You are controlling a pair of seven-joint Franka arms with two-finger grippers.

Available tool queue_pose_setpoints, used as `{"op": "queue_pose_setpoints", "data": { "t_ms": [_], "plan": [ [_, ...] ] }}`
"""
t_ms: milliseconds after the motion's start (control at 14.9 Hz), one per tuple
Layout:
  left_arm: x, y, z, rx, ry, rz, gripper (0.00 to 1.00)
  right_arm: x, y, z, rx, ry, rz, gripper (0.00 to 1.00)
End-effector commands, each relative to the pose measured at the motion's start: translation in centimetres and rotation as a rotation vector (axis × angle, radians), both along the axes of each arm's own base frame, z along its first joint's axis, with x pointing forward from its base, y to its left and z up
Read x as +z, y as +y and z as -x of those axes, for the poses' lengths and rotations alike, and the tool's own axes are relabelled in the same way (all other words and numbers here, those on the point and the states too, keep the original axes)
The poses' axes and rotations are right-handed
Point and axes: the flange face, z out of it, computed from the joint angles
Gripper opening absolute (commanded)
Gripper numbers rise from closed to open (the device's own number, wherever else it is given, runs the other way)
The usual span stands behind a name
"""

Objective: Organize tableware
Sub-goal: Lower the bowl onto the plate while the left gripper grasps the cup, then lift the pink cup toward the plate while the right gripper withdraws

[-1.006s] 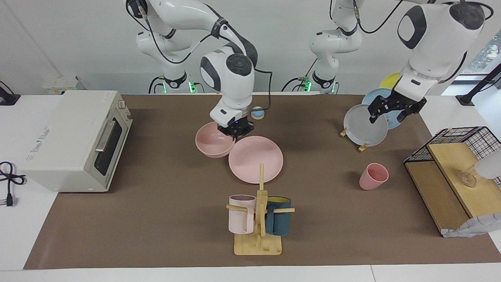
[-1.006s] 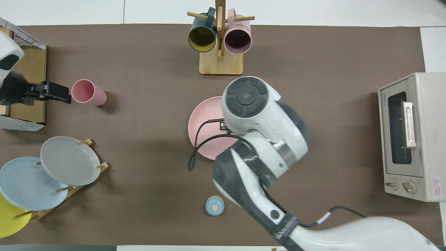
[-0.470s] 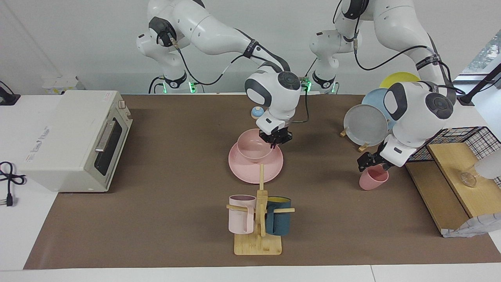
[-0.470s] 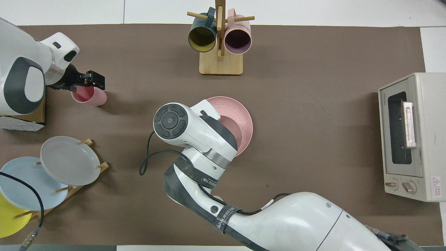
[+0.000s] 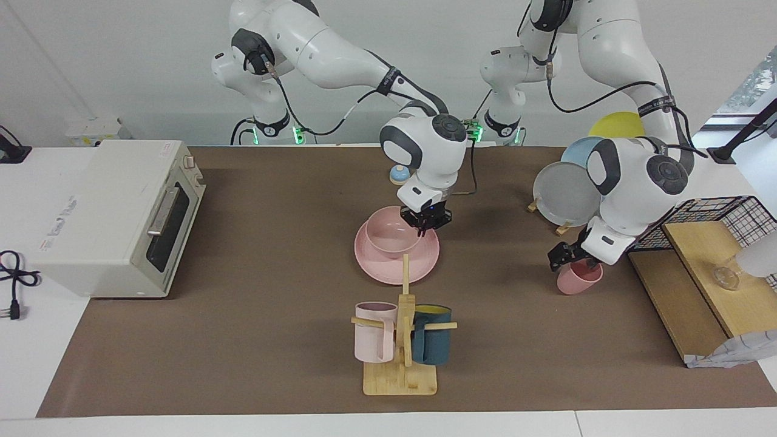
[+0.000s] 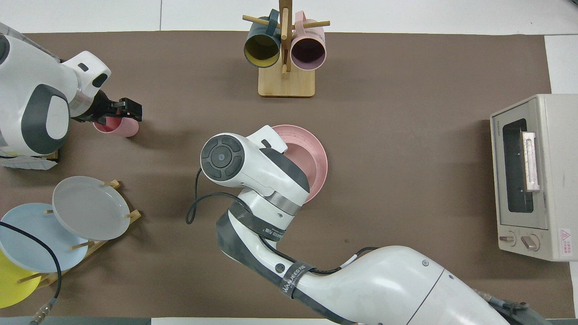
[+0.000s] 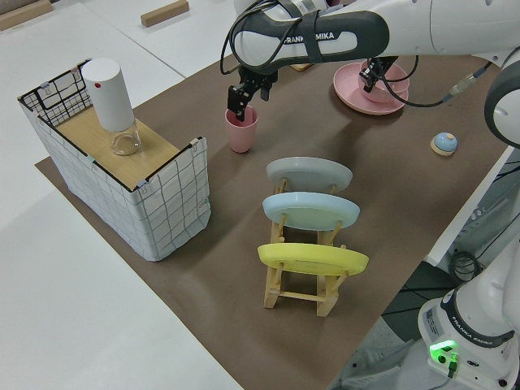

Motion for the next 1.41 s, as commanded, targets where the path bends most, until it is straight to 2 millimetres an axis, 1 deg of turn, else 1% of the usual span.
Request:
{"op": "queue_pose_setpoints", "data": {
  "t_ms": [0, 67, 134, 201, 268, 335, 402, 470, 537, 604, 671, 738, 805, 872, 939, 1006, 1073, 1140, 1207, 1274, 1341],
  "plan": [
    [-0.3, 0.1, 0.6, 0.012, -0.010, -0.017, 0.78, -0.4, 0.0, -0.5, -0.016, -0.019, -0.016, 0.00],
    [-0.4, 0.1, 0.6, 0.009, -0.009, -0.018, 0.47, -0.3, -0.3, -0.9, -0.023, -0.018, -0.016, 0.25],
    [-0.4, 0.1, 0.7, 0.006, -0.006, -0.024, 0.08, -0.3, -0.5, -1.0, -0.028, -0.020, -0.015, 0.63],
    [-0.6, 0.2, 0.8, -0.008, -0.007, -0.042, 0.00, -0.2, -0.6, -1.1, -0.026, -0.021, -0.002, 1.00],
    [-0.7, 0.2, 0.8, -0.027, -0.009, -0.060, 0.00, 0.3, -0.7, -1.2, -0.026, -0.019, 0.008, 1.00],
    [-0.6, 0.3, 0.8, -0.030, -0.011, -0.063, 0.00, 2.0, -2.1, -2.5, -0.048, -0.027, 0.002, 1.00],
    [-0.6, 0.4, 0.7, -0.031, -0.017, -0.068, 0.00, 4.1, -4.0, -3.6, -0.042, -0.035, 0.007, 1.00],
    [-0.5, 0.4, 0.7, -0.032, -0.024, -0.070, 0.00, 6.7, -5.5, -3.8, 0.008, -0.036, 0.029, 1.00],
    [-0.3, 0.4, 0.5, -0.032, -0.028, -0.070, 0.00, 10.0, -7.6, -4.2, 0.060, -0.036, 0.026, 1.00],
    [0.0, 0.4, 0.3, -0.030, -0.031, -0.070, 0.00, 12.6, -10.2, -4.6, 0.072, -0.022, 0.011, 1.00],
    [0.8, 0.0, 0.1, -0.027, -0.038, -0.070, 0.00, 15.1, -14.0, -5.1, 0.063, 0.009, 0.001, 1.00],
    [2.0, -0.3, -0.1, -0.025, -0.038, -0.070, 0.00, 17.4, -17.4, -5.1, 0.048, 0.032, 0.004, 1.00],
    [4.2, -0.9, -0.3, -0.011, -0.017, -0.065, 0.00, 19.6, -21.1, -5.0, 0.058, 0.060, 0.011, 1.00],
    [7.6, -1.7, -0.8, 0.006, -0.005, -0.062, 0.00, 21.6, -25.3, -4.9, 0.086, 0.092, 0.019, 1.00],
    [10.3, -3.9, -0.4, 0.015, 0.028, -0.052, 0.00, 23.3, -29.3, -4.7, 0.124, 0.115, -0.001, 1.00],
    [12.8, -6.5, 0.2, 0.029, 0.060, -0.038, 0.00, 24.3, -33.6, -4.6, 0.132, 0.134, -0.025, 1.00],
    [15.3, -8.7, 0.5, 0.068, 0.070, -0.031, 0.00, 25.0, -37.4, -3.8, 0.125, 0.157, -0.041, 1.00],
    [17.2, -11.8, 1.2, 0.114, 0.081, -0.035, 0.00, 25.4, -39.8, -3.3, 0.117, 0.168, -0.048, 1.00],
    [17.9, -15.5, 2.1, 0.153, 0.095, -0.042, 0.00, 25.8, -41.9, -2.8, 0.122, 0.191, -0.048, 1.00],
    [18.2, -19.9, 2.9, 0.209, 0.095, -0.044, 0.00, 26.3, -43.8, -2.3, 0.128, 0.206, -0.052, 1.00],
    [18.9, -23.8, 4.3, 0.265, 0.084, -0.028, 0.00, 26.8, -45.2, -2.0, 0.129, 0.206, -0.056, 1.00]
  ]
}}
